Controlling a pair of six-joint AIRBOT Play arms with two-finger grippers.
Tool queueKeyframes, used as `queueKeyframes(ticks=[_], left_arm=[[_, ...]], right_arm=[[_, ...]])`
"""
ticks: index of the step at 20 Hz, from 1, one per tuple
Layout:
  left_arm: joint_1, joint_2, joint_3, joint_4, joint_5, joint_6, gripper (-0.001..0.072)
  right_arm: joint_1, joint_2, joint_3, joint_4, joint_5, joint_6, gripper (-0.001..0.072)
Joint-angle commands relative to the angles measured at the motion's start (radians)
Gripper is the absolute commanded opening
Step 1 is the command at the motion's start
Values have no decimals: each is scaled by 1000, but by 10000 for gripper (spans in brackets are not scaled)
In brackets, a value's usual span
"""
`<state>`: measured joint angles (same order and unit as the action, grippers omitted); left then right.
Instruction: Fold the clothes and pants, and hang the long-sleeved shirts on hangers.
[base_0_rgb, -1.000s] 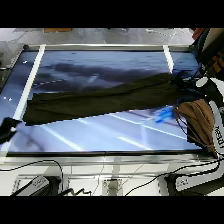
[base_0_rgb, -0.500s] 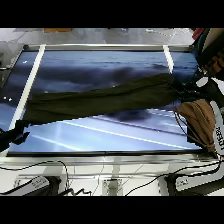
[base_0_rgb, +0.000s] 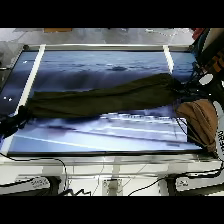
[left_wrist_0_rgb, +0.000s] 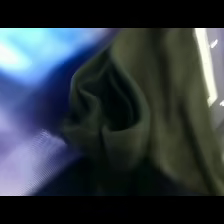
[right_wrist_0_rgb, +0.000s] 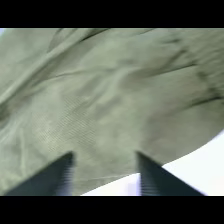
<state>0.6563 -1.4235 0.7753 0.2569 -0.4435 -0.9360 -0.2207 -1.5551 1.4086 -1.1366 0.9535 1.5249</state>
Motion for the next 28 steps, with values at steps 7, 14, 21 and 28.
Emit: queueKeyframes(ticks=[7,14,21,28], left_arm=[[-109,-10,486,76,-384,85,18],[-268,22,751,76,-723,84,18],[-366,161,755,72,-727,63,18],[-388,163,754,72,-724,8,19]], right_arm=[[283,6,0,16,-310,-27,48],[564,-9,1,16,-554,-15,46],[776,-247,272,188,-553,12,44],[988,-529,612,300,-522,174,44]])
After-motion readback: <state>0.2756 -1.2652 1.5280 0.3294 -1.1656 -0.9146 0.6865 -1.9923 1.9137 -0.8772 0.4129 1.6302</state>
